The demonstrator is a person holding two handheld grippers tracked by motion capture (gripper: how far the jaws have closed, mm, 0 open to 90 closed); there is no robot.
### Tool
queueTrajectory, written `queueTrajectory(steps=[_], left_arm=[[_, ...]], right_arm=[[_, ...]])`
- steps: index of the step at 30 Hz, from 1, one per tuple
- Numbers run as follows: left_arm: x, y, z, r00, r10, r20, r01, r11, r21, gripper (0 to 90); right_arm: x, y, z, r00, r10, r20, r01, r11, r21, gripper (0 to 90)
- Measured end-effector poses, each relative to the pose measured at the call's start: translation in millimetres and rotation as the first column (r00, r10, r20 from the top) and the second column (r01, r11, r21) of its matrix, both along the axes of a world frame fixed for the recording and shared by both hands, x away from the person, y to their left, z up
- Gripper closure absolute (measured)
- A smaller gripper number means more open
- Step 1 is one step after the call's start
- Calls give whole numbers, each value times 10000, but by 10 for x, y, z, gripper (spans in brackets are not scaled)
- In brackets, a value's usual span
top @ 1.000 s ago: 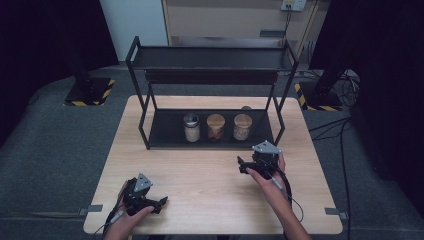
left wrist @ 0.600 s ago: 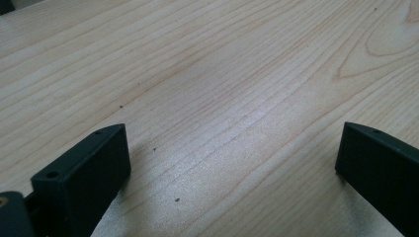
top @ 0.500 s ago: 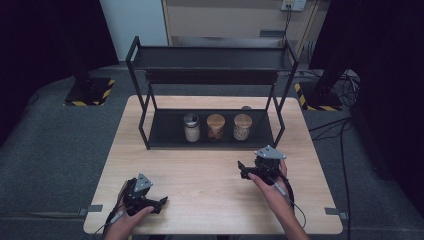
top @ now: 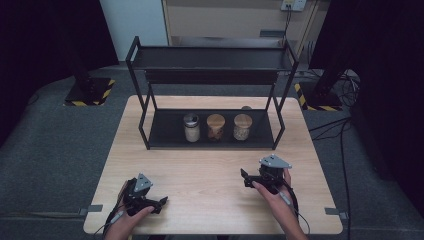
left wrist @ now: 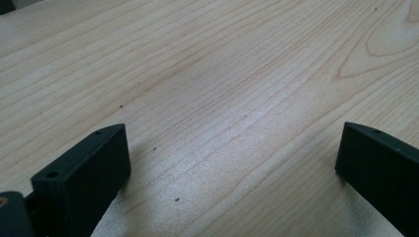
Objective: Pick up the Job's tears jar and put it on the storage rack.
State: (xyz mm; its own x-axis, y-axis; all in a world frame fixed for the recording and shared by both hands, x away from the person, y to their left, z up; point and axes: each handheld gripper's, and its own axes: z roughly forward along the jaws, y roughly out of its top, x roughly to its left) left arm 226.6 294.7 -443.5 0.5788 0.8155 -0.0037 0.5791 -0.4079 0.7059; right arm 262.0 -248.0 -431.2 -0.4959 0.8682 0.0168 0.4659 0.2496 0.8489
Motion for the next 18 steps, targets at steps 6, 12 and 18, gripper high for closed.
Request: queueTrajectory(steps=[6,12,18], left_arm=[[-1,-1,2,10000,0,-4,0,10000,13,0],[-1,-1,1,10000,2,-4,-2,10000,8,0],[-1,-1,1,10000,2,-3,-2,10000,6,0]], right_arm=[[44,77,-25,9990,281,-353,-296,9987,-419,30],[98,179,-35,9955,584,-748,-659,9927,-1011,46],[175,256,-37,9877,791,-1352,-989,9842,-1466,42]])
